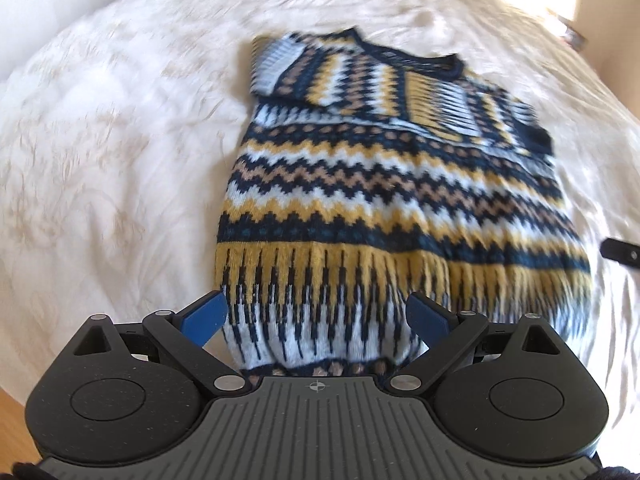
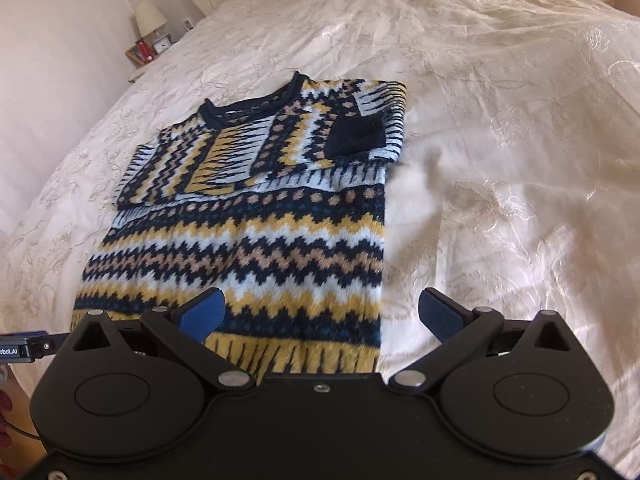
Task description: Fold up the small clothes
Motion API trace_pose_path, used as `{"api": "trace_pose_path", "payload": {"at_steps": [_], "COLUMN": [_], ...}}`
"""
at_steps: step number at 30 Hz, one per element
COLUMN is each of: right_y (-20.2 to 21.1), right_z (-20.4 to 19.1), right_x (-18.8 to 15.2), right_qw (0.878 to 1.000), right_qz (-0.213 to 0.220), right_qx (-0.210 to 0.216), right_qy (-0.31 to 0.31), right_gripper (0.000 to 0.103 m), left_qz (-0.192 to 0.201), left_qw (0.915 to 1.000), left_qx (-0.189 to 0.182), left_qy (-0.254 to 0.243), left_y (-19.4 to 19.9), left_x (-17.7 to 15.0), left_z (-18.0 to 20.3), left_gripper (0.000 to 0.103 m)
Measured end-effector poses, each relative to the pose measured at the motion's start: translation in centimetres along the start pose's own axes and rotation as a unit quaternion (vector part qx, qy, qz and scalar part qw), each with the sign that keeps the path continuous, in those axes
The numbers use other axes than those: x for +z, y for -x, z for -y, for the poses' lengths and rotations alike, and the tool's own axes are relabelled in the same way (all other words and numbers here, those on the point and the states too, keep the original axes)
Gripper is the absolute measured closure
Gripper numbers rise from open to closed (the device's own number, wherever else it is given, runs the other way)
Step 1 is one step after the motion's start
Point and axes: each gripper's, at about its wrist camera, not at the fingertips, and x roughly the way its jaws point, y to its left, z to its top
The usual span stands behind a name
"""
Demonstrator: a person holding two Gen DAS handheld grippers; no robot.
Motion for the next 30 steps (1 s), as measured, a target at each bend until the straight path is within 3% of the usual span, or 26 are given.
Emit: {"api": "trace_pose_path", "payload": {"at_steps": [4,9,13,17,19,23,30], "right_y": [3.0,7.6,10.7,12.5,12.5,11.8,9.8], "right_z": [-2.4,-5.0,-6.7,-8.3,-8.9,-8.2,-7.3], "right_x": [-1.5,-3.4,-4.9,-6.7,-7.3,-8.0,-10.3], "right_qw": [0.999,0.992,0.985,0.973,0.966,0.98,0.991], "right_qz": [0.035,0.107,0.157,0.193,0.19,0.138,0.064], "right_qx": [0.001,0.005,-0.019,-0.114,-0.168,-0.141,-0.112], "right_qy": [0.039,0.069,0.071,0.049,0.048,0.037,0.018], "right_gripper": [0.0,0.0,0.001,0.001,0.001,0.002,0.002], "left_qz": [0.062,0.147,0.178,0.163,0.149,0.123,0.065], "left_qw": [0.9962,0.9862,0.9798,0.9811,0.9823,0.9863,0.9945], "left_qx": [0.001,0.016,0.036,0.008,-0.001,-0.008,-0.011], "left_qy": [-0.061,-0.074,-0.085,-0.105,-0.113,-0.109,-0.081], "left_y": [3.7,8.4,10.0,9.9,9.6,9.0,6.5], "left_x": [-1.2,-2.4,-3.4,-4.5,-5.4,-6.9,-8.8], "left_z": [0.8,1.6,2.6,2.8,2.9,2.7,1.4], "left_gripper": [0.007,0.007,0.007,0.007,0.008,0.014,0.015]}}
